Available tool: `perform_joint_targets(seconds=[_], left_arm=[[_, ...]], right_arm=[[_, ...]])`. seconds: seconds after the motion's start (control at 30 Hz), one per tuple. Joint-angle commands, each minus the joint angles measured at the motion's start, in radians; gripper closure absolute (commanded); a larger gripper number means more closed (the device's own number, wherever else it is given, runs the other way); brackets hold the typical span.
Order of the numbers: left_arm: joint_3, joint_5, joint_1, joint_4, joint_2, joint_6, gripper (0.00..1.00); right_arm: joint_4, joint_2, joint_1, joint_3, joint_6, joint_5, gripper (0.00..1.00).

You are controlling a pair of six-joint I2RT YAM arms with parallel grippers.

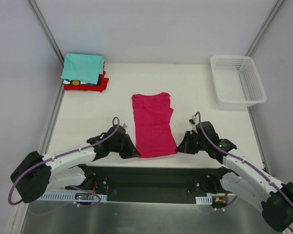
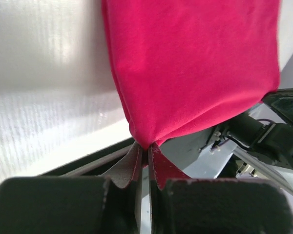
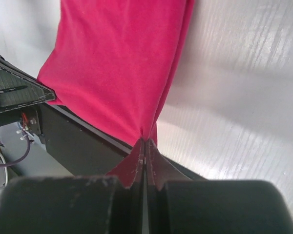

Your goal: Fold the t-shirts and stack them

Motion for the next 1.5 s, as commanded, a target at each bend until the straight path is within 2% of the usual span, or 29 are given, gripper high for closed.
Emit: perform_joint_targets(seconds=[0.0, 0.13, 0.33, 0.67, 1.03, 1.47], left_arm=[[0.104, -0.091, -0.004, -0.209, -0.095, 0.014, 1.00], [0.224, -0.133, -0.004, -0.306, -0.133, 0.048, 1.00], [0.320, -0.196, -0.002, -0.381, -0.124, 0.097, 1.00], [0.410, -0.188, 0.068, -0.389, -0.041, 0.169, 1.00], [0.474, -0.116, 0.240, -0.389, 0.003, 0.273, 1.00], [0.630, -0.082, 0.299, -0.372, 0.197, 0.353, 1.00]], right_arm=[[-0.158, -0.040, 0.003, 0.136, -0.003, 0.058, 1.00], [-0.178, -0.032, 0.005, 0.202, -0.013, 0.069, 1.00], [-0.188, 0.014, 0.006, 0.297, -0.042, 0.096, 1.00], [-0.148, 0.159, 0.002, 0.402, -0.095, 0.118, 1.00], [-0.120, 0.284, -0.061, 0.509, -0.143, 0.098, 1.00], [-0.102, 0.434, -0.145, 0.610, -0.206, 0.061, 0.99]])
